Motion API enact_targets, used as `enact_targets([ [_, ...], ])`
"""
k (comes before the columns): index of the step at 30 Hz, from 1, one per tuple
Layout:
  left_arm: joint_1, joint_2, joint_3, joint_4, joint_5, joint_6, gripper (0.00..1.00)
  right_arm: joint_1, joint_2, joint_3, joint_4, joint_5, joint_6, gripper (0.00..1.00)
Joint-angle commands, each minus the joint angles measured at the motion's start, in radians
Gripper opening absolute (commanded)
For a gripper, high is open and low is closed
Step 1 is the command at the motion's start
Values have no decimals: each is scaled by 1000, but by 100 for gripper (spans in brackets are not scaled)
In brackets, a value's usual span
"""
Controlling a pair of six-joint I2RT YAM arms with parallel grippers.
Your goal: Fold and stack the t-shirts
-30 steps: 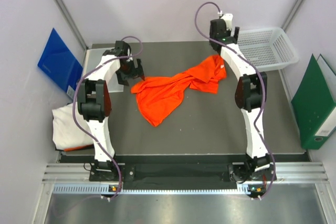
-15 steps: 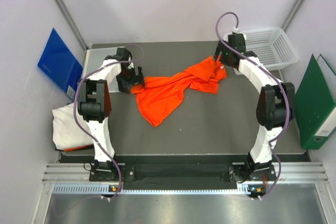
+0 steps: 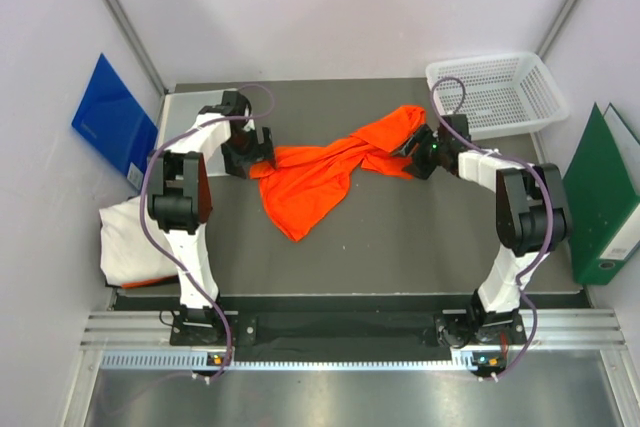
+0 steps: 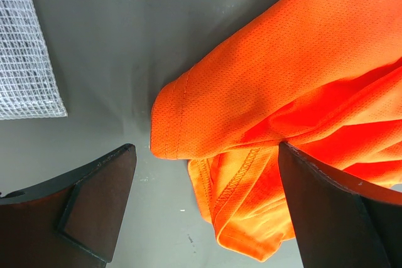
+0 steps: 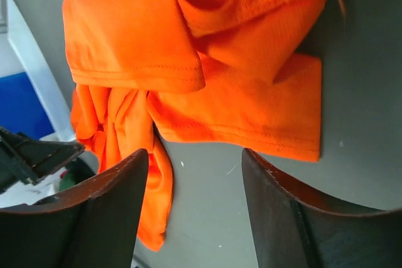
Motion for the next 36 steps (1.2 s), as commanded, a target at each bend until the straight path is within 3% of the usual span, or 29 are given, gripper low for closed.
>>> enact_targets([
  [1,-2,-80,-14,10,-14,13,99,4,-12,-39,184,-80,116,60],
  [11,-2,-95,-32,10,-30,24,99,5,108,-8,319,-68,170,55],
  [15,-2,-102,-34,9,-36,31,99,7,186,55,315,-62,178,46],
  [20,-2,-108,-38,7,-43,32,99,14,220,140,260,-41,156,42],
  [36,-2,-106,-57,23,-43,28,99,27,19,35,102,76,92,43],
])
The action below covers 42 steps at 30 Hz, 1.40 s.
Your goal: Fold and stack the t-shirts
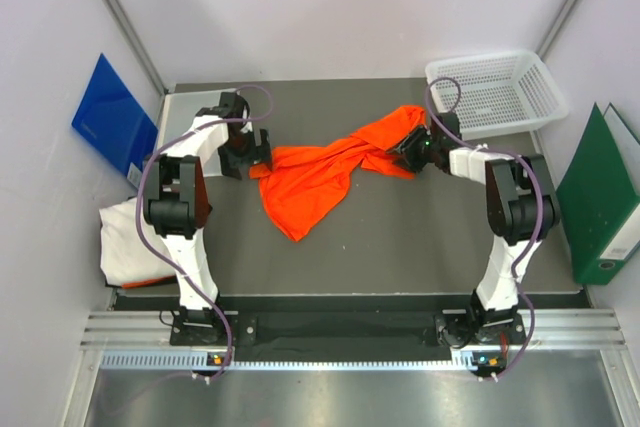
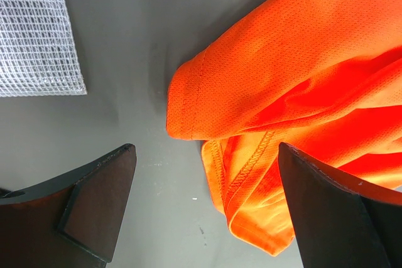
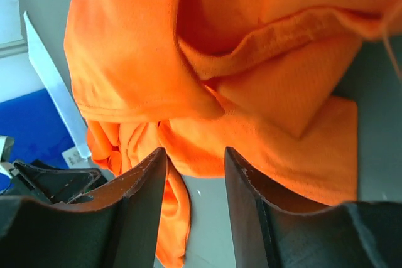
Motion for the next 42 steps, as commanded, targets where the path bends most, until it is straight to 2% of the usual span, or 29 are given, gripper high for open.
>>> enact_targets([
  [1,-2,-50,-5,18,-3,10,99,5,-99,-4,-17,80,-40,43],
  [19,-2,-74,-22,25,1,10,99,40,36,110,-34,197,-85,42],
  [32,-2,-79,-27,18,-3,13,99,54,62,162,32,204,-85,42],
  [42,-2,-77,-22,9,-14,17,99,63,131,289,20,198,-100,42],
])
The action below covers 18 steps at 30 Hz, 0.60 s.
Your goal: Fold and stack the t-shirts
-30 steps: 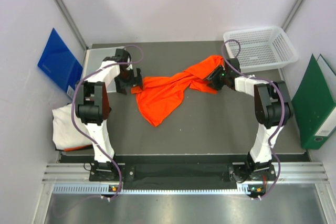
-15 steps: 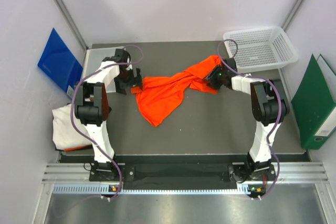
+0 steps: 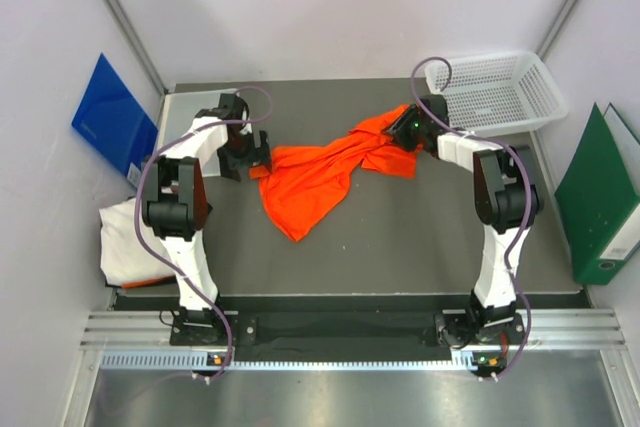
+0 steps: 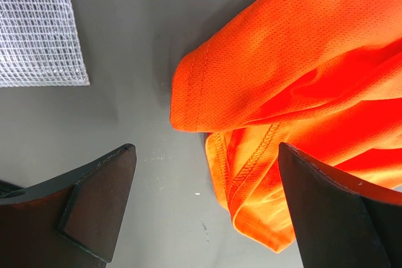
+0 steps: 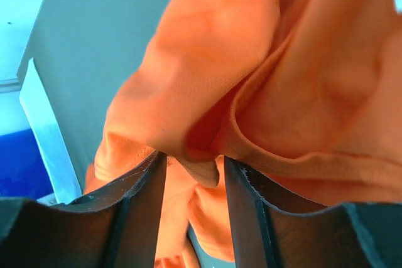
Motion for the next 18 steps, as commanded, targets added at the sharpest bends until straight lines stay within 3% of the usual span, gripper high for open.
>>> enact_targets([
  [1,-2,-58,2,7,-13,15,99,9,28,83,41,21,-20,42],
  [4,-2,-61,4,4,-19,18,99,14,37,106,36,23,-22,34],
  [5,-1,-59,5,2,-20,18,99,16,40,121,25,25,-23,25],
  [7,-2,-56,7,2,-20,18,99,19,45,131,16,26,-29,17],
  [8,-2,-56,5,0,-20,18,99,20,45,135,7,29,-32,7],
  [10,-2,-55,8,0,-20,17,99,20,33,134,2,34,-34,1],
  [18,-2,-50,7,4,-26,14,99,22,-70,134,-111,34,-58,2],
])
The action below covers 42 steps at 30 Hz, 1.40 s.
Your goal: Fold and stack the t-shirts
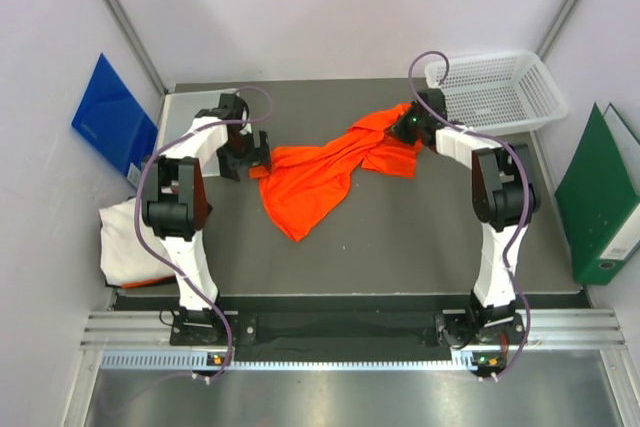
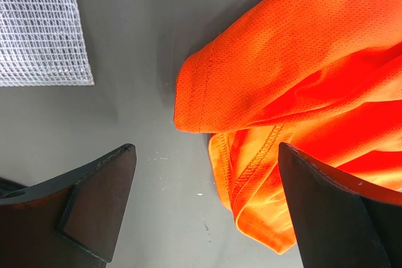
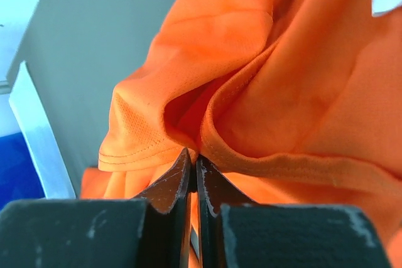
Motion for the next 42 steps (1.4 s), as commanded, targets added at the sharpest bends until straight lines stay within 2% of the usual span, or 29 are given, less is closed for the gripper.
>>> enact_targets([
  [1,-2,-47,5,8,-13,11,99,16,-124,43,-66,6,-32,3],
  [8,-2,-39,11,12,-8,8,99,15,-213,38,-123,-1,-49,1],
  [16,-2,-44,-4,17,-10,11,99,16,-241,83,-218,-7,-89,1],
  [28,-2,-43,-28,38,8,1,99,33,-399,-270,-350,5,-205,1],
  [31,-2,-39,-22,38,4,7,99,33,-419,-296,-373,18,-235,28],
  [32,-2,-38,-19,35,5,8,99,36,-433,-304,-368,22,-241,47],
  [34,-2,-35,-18,34,4,8,99,35,-479,-307,-354,45,-239,63],
  [35,-2,-35,-19,35,5,9,99,36,-494,-307,-350,55,-235,75],
  [37,-2,-32,-18,35,8,6,99,36,-526,-306,-347,85,-229,80],
  [42,-4,-27,-19,40,13,4,99,32,-537,-309,-325,110,-206,78],
])
